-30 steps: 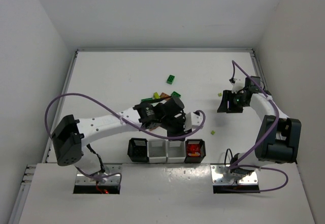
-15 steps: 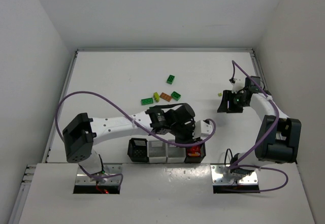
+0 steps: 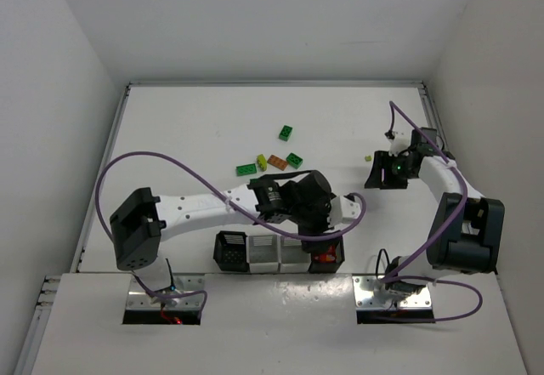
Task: Sort the legos into containers by color
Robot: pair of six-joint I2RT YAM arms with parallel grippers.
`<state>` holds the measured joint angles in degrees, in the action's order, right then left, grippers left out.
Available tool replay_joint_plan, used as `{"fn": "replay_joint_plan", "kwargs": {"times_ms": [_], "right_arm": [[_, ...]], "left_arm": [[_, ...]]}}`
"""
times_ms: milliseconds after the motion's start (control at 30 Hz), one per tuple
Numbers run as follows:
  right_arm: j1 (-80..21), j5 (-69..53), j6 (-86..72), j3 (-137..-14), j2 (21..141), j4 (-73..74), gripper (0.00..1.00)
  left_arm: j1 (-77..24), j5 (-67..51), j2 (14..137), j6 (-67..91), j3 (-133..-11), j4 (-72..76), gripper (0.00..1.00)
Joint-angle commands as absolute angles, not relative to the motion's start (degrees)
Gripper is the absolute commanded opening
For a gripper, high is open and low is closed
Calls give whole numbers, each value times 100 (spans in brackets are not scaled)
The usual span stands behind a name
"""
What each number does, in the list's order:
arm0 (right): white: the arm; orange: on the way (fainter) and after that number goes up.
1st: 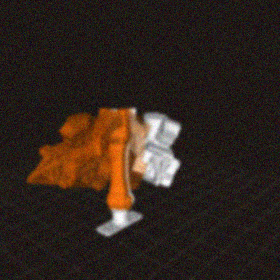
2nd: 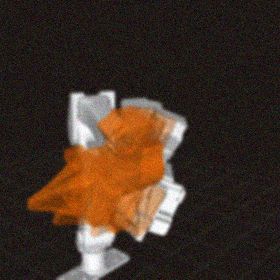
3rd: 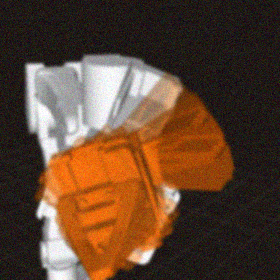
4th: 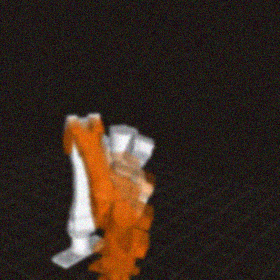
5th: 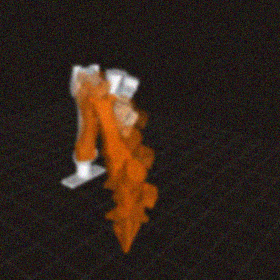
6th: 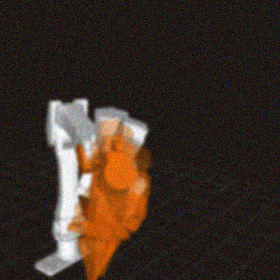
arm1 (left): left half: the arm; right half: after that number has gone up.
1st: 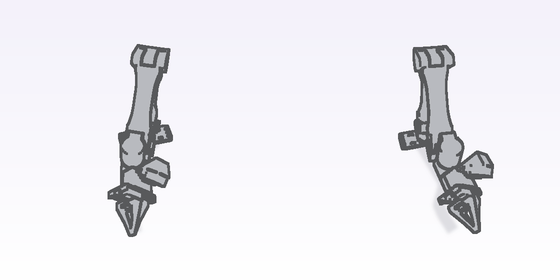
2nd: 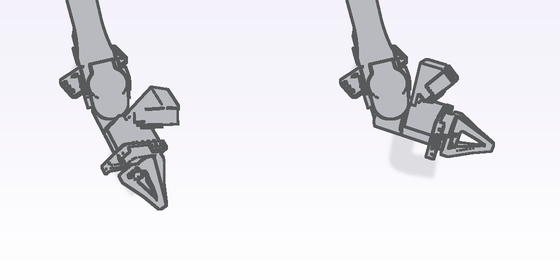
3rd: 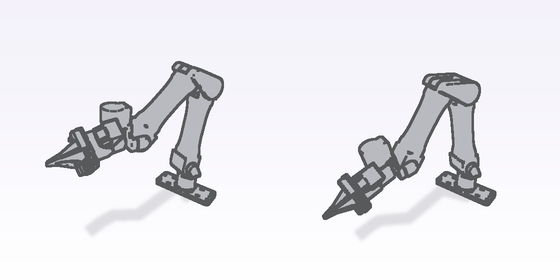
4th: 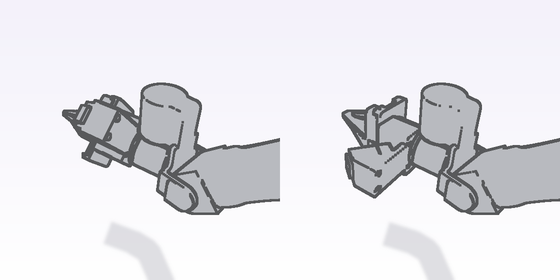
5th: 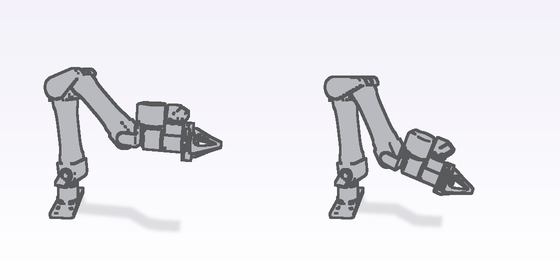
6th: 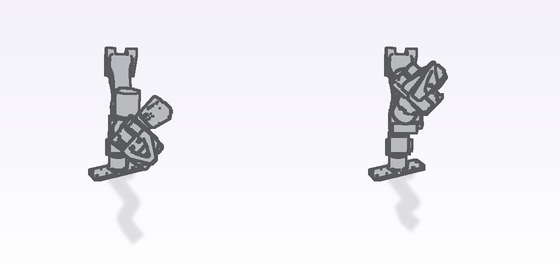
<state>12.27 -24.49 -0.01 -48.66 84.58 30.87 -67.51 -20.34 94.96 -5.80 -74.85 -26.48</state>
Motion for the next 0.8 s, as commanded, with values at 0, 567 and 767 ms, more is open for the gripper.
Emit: {"fn": "replay_joint_plan", "kwargs": {"times_ms": [0,567,767], "right_arm": [[1257,-2461,53,-4808,8368,2883,55],[906,-2585,2134,-5159,8455,4323,48],[203,-2040,2883,-4843,8200,4597,48]], "left_arm": [[-6812,-1609,9492,-492,-7787,-2496,74],[-3878,-1309,8719,703,-8420,-3015,98],[-2630,-1600,8237,756,-7859,-2848,100]]}}
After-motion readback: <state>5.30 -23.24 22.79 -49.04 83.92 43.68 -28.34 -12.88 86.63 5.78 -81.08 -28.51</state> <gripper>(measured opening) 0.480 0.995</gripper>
